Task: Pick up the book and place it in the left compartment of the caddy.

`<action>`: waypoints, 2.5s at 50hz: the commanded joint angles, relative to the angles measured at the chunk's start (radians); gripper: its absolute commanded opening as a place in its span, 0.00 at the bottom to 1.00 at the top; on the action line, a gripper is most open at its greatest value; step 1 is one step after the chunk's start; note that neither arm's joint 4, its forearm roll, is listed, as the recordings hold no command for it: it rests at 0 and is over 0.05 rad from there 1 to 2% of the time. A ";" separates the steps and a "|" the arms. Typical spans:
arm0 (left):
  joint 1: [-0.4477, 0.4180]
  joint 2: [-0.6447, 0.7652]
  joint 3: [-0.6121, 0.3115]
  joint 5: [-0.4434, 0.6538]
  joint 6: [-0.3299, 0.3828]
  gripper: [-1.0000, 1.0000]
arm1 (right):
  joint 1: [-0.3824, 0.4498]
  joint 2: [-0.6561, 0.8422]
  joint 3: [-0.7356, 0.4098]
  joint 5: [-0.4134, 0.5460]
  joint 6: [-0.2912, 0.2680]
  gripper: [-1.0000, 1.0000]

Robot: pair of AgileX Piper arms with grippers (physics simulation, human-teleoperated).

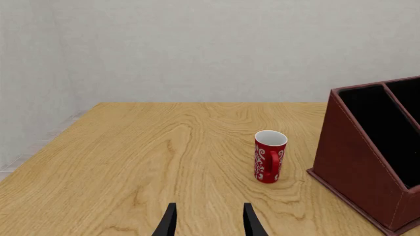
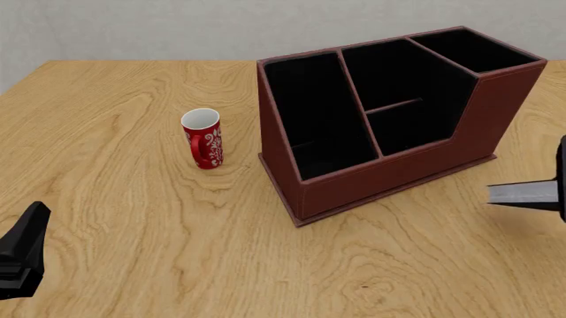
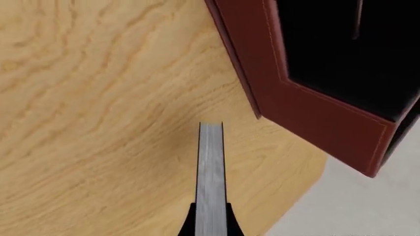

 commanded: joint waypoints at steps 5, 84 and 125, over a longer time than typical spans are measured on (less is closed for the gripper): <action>0.000 0.000 0.000 0.000 0.000 1.00 | 0.024 -0.115 -0.033 0.109 0.056 0.00; 0.000 0.000 0.000 0.000 0.000 1.00 | 0.797 -0.376 -0.612 0.479 1.142 0.00; 0.000 0.000 0.000 0.000 0.000 1.00 | 0.870 0.006 -0.847 0.480 1.547 0.00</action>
